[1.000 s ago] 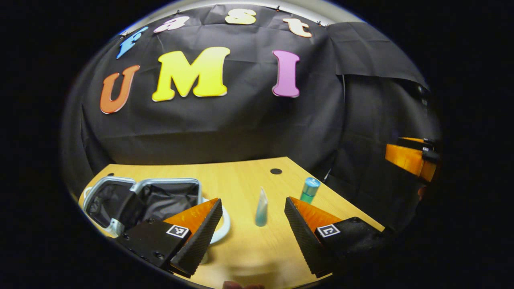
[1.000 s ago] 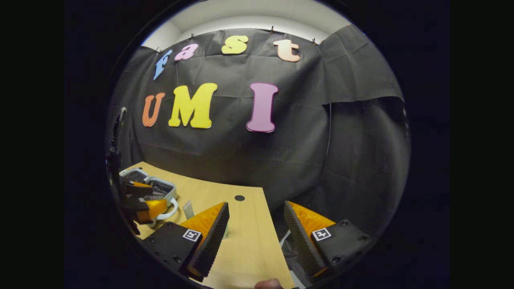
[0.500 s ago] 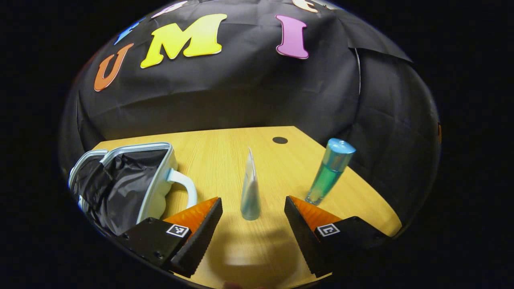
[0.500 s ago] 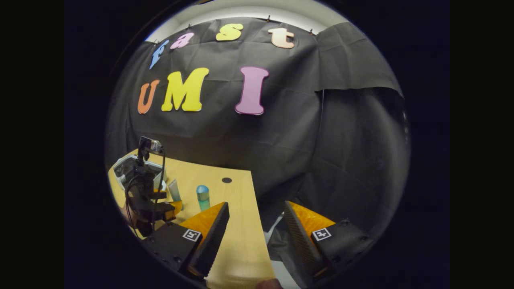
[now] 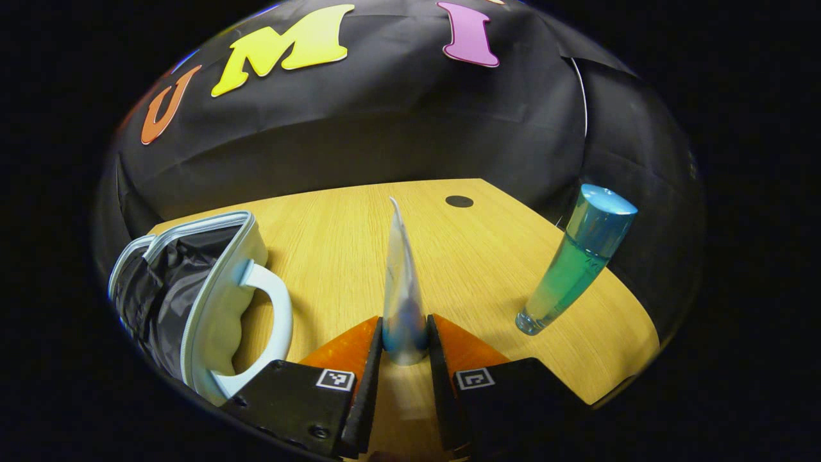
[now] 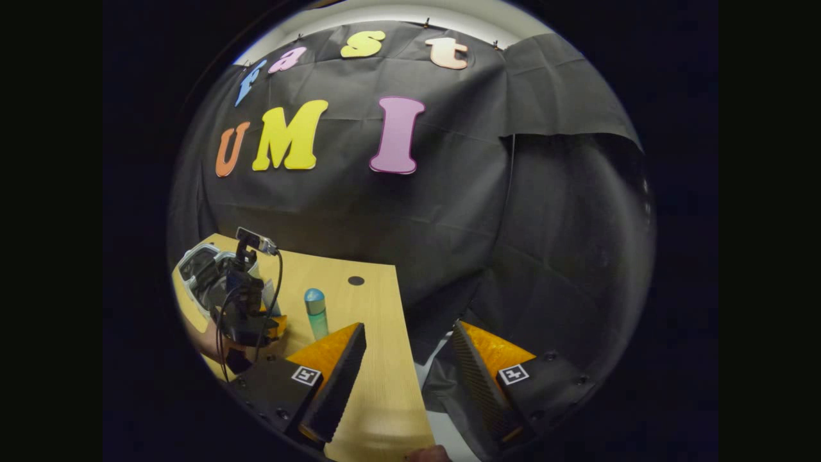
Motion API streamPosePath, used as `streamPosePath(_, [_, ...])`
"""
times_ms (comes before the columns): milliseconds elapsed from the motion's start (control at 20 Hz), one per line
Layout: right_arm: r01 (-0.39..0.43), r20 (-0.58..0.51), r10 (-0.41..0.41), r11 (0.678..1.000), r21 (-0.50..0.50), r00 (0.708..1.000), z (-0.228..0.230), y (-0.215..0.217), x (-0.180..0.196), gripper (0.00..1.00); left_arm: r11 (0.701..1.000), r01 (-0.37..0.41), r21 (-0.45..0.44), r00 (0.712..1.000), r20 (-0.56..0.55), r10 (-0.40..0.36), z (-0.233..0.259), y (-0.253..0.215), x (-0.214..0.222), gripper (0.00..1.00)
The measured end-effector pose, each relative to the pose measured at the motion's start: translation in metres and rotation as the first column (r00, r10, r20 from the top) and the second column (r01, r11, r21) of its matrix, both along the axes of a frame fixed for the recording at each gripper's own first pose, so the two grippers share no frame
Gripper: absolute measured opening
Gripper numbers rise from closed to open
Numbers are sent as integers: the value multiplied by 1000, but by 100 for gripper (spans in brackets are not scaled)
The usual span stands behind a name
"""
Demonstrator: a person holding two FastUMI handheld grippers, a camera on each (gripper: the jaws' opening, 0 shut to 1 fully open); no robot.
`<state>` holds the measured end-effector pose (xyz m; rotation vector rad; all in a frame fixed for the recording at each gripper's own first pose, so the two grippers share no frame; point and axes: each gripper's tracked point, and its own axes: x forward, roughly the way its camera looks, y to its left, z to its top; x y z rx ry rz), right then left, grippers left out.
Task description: First open the suitcase, pack the skin care products into it, and then close the suitcase.
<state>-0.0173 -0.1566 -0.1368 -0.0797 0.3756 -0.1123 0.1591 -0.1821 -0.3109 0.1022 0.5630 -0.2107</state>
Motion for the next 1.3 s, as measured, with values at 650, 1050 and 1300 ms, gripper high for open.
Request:
streamPosePath(650, [-191, -88, 207, 968, 160, 974, -82, 95, 41, 81, 980, 56, -190, 997, -45, -66, 87, 18, -63, 33])
streamPosePath(1050, [-232, -185, 278, 944, 236, 943, -161, 152, 111, 82, 977, -109, -184, 993, -70, 98, 142, 106, -123, 32])
streamPosePath(1300, [-187, -241, 248, 950, 249, 938, -184, 153, 135, 75, 959, -232, -163, 972, -64, 224, 160, 172, -146, 32])
